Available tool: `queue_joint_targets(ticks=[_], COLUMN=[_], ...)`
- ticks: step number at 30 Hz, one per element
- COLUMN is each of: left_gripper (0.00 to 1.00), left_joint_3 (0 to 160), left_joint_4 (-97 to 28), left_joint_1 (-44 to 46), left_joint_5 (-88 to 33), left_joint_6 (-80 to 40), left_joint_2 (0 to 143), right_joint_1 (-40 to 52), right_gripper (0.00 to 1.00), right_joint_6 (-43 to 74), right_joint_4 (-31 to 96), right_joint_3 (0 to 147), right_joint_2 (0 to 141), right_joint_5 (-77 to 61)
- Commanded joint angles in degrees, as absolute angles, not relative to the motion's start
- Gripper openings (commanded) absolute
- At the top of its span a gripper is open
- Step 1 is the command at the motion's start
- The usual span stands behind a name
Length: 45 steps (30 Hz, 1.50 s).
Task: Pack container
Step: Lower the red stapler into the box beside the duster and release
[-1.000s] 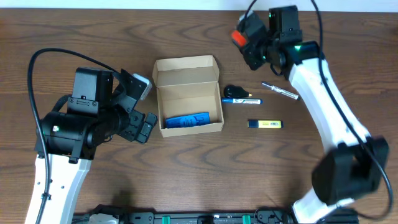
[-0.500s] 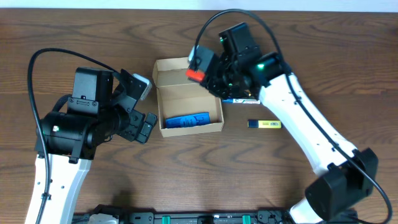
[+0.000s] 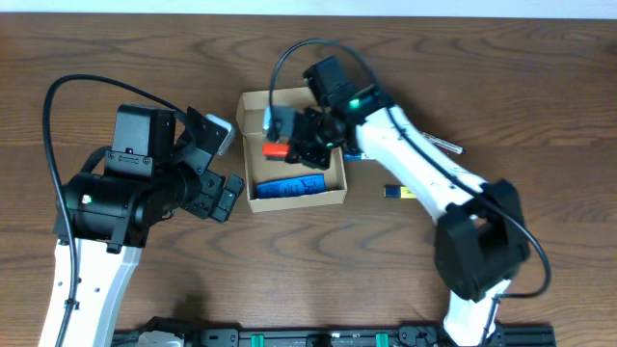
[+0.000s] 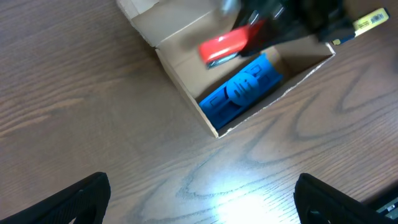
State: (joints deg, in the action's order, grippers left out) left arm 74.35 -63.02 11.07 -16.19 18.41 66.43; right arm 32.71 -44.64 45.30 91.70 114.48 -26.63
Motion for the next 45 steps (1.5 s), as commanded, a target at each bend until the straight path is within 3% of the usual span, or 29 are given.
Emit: queue_joint_targets(ticks=[1,19,20,22,27,34,45], left_gripper=[0.95,0.95,0.95,0.95,0.95,0.95,0.95], left_joint_3=[75.11,75.11,75.11,75.11,75.11,75.11,75.11], left_joint_4=[-63.26,-63.26,-63.26,-63.26,-63.26,-63.26,-63.26], left_joint_1=[10.87,10.87,10.87,10.87,10.87,10.87,10.87], left_joint_5=[-16.53,-16.53,-16.53,-16.53,-16.53,-16.53,-16.53], left_joint_6=[19.11,19.11,19.11,19.11,19.11,19.11,19.11], left_joint_2=[66.63,66.63,66.63,66.63,66.63,66.63,66.63], right_joint_1=[34.5,34.87,34.87,34.87,34.85,34.87,32.23], right_gripper=[0.21,0.22,0.25,0.41,0.52,0.49,0.46], right_joint_6=[-47.88,-50.04,-50.04,-50.0,-49.74,-45.3,-40.45], right_joint_4=[43.64,33.58,33.47,33.3,33.32,36.34,43.22], right_joint_3=[91.7,91.7,91.7,91.7,91.72,91.88,91.88], right_joint_2=[117.21,122.61,122.61,122.61,122.58,119.33,101.16], right_joint_5=[-27.57,-22.9,-22.9,-22.9,-22.87,-22.9,-21.32])
